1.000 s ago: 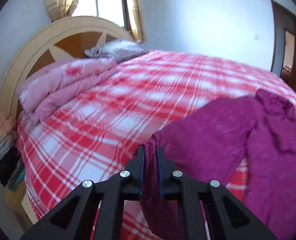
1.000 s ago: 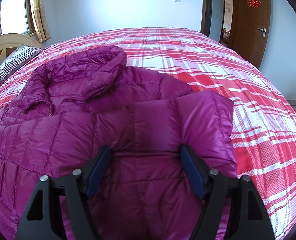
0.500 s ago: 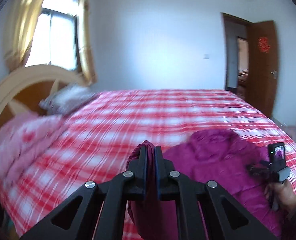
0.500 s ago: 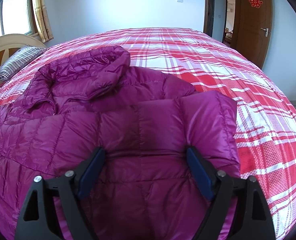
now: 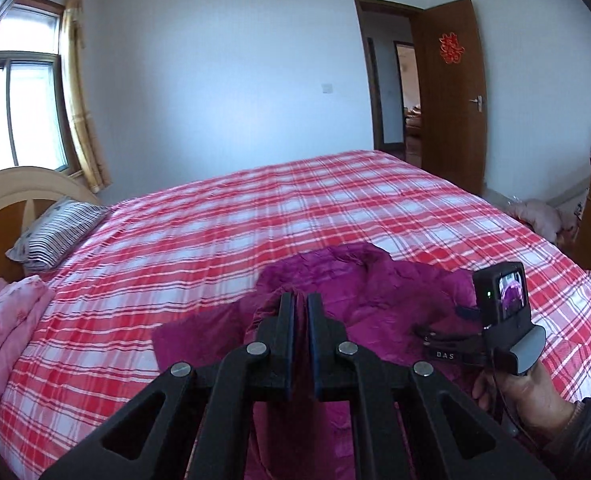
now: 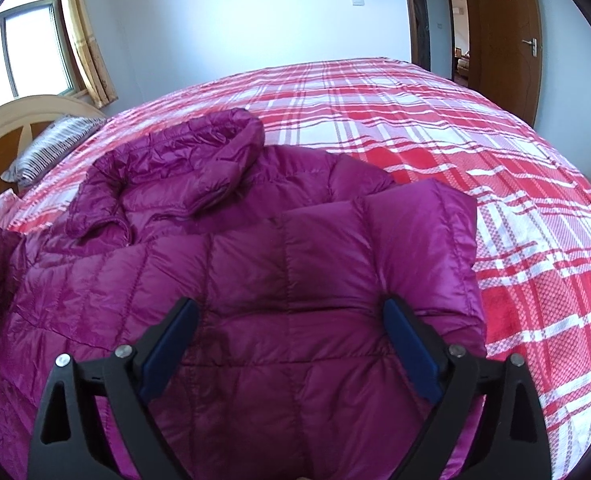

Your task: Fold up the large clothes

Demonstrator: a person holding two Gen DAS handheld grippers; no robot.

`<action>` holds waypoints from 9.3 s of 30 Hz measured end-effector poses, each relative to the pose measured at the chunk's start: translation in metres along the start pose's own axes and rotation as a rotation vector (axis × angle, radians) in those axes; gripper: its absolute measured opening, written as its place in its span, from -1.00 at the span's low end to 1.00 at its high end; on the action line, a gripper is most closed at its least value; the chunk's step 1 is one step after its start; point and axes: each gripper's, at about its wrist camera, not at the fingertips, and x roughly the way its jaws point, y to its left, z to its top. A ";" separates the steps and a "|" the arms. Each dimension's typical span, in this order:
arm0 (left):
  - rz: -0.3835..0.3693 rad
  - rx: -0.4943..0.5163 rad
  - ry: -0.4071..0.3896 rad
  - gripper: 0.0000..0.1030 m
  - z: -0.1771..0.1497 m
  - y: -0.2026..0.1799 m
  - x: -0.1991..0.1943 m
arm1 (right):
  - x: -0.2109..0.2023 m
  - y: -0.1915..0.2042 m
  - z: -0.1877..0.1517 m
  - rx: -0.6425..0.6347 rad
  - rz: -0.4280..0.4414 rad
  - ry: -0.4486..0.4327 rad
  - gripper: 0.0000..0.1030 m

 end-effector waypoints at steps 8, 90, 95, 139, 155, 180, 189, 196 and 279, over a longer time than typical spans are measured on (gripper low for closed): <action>-0.070 0.035 0.059 -0.89 -0.013 -0.050 0.049 | -0.018 -0.022 -0.002 0.138 0.059 -0.093 0.89; 0.347 -0.190 0.388 0.93 -0.113 0.086 0.214 | -0.001 0.114 -0.025 -0.146 -0.026 0.091 0.26; 0.353 -0.190 0.388 0.95 -0.114 0.087 0.214 | -0.001 0.112 -0.027 -0.145 -0.031 0.093 0.26; 0.292 -0.271 0.388 0.98 -0.120 0.101 0.217 | -0.010 0.091 -0.031 -0.115 -0.009 0.088 0.12; 0.278 -0.289 0.391 0.98 -0.122 0.105 0.219 | -0.037 0.119 0.028 -0.140 -0.005 0.027 0.21; 0.219 -0.325 0.397 0.98 -0.116 0.112 0.208 | 0.024 0.105 -0.008 -0.175 0.051 0.098 0.14; 0.229 -0.151 0.272 0.98 -0.030 0.099 0.207 | 0.022 0.100 -0.008 -0.152 0.081 0.083 0.14; 0.162 -0.045 0.299 0.98 0.017 0.073 0.282 | 0.021 0.099 -0.007 -0.142 0.095 0.078 0.14; -0.221 -0.141 0.113 -0.69 -0.033 0.058 0.242 | 0.076 0.018 0.084 -0.235 0.071 0.168 -0.80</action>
